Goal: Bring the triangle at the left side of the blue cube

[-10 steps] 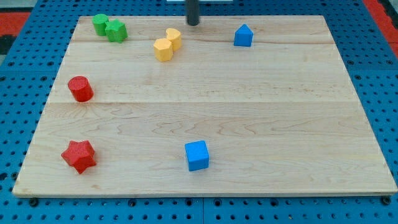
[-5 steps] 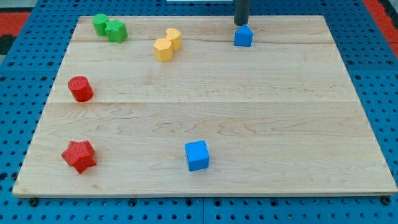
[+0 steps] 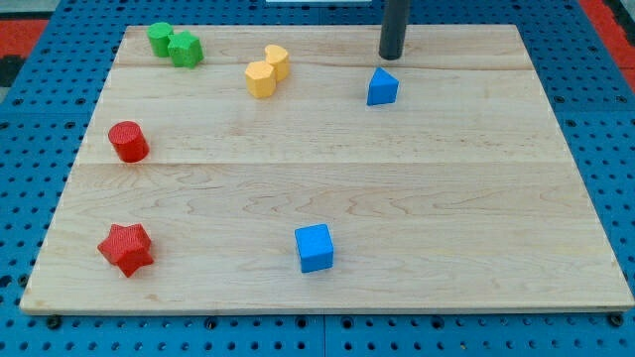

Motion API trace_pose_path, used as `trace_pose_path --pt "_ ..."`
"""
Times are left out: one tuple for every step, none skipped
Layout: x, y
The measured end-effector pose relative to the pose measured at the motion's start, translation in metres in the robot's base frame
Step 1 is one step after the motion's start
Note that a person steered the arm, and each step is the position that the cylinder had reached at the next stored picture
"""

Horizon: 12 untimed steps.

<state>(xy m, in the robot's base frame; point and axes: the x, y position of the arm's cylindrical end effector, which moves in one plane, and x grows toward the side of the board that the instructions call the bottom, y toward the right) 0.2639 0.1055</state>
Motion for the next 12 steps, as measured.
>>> trace_pose_path --pt "0.086 -0.014" --pt "0.114 -0.044" --pt "0.066 -0.058" --pt "0.056 -0.03" --pt "0.042 -0.07" --pt "0.043 -0.109" --pt "0.029 -0.119" --pt "0.067 -0.154" --pt "0.106 -0.145" --pt "0.131 -0.154" --pt "0.131 -0.164" --pt "0.14 -0.164"
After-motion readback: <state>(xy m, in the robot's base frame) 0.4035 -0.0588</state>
